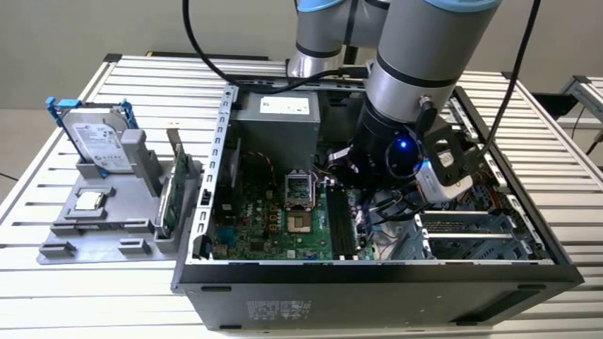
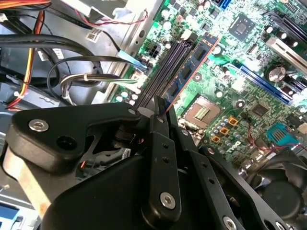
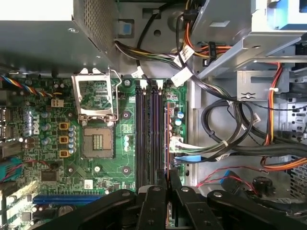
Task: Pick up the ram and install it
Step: 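Insert the ram into the slot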
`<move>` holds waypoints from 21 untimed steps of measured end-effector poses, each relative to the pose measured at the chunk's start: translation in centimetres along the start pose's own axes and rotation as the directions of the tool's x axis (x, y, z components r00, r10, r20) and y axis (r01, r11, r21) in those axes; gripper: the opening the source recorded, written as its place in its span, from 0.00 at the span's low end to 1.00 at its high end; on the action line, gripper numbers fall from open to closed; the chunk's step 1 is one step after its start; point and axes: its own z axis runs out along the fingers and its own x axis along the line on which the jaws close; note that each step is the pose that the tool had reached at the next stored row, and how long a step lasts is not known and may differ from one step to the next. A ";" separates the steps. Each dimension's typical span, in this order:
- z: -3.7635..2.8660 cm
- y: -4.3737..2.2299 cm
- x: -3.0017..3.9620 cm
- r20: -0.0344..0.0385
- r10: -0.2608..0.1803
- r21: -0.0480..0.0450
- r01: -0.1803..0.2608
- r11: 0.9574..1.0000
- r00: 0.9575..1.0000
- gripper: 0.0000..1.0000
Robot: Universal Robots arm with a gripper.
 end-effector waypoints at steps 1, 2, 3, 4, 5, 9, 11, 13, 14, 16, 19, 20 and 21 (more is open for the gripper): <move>0.06 0.00 0.02 0.000 0.000 0.000 0.000 1.000 1.000 0.00; 0.10 0.00 0.03 0.000 0.000 0.000 0.000 1.000 1.000 0.00; 0.11 -0.01 0.03 0.000 0.000 0.000 0.000 1.000 1.000 0.00; 0.12 -0.01 0.04 0.000 0.000 0.000 0.000 1.000 1.000 0.00; 0.12 -0.01 0.05 0.000 0.000 0.000 0.000 1.000 1.000 0.00; 0.15 -0.01 0.07 0.000 0.000 0.000 0.000 1.000 1.000 0.00; 0.15 -0.01 0.07 -0.001 0.000 0.000 0.000 1.000 1.000 0.00; 0.15 -0.01 0.07 -0.001 0.000 0.000 0.000 1.000 1.000 0.00; 0.16 -0.01 0.07 -0.001 0.000 0.000 0.000 1.000 1.000 0.00; 0.25 0.00 0.07 -0.001 0.000 0.000 0.000 1.000 1.000 0.00; 0.49 0.01 0.07 -0.001 0.000 0.000 0.000 1.000 1.000 0.00; 0.58 0.00 0.07 -0.001 -0.001 0.000 0.001 1.000 1.000 0.00; 0.75 0.01 0.07 -0.001 -0.001 0.000 0.001 1.000 1.000 0.00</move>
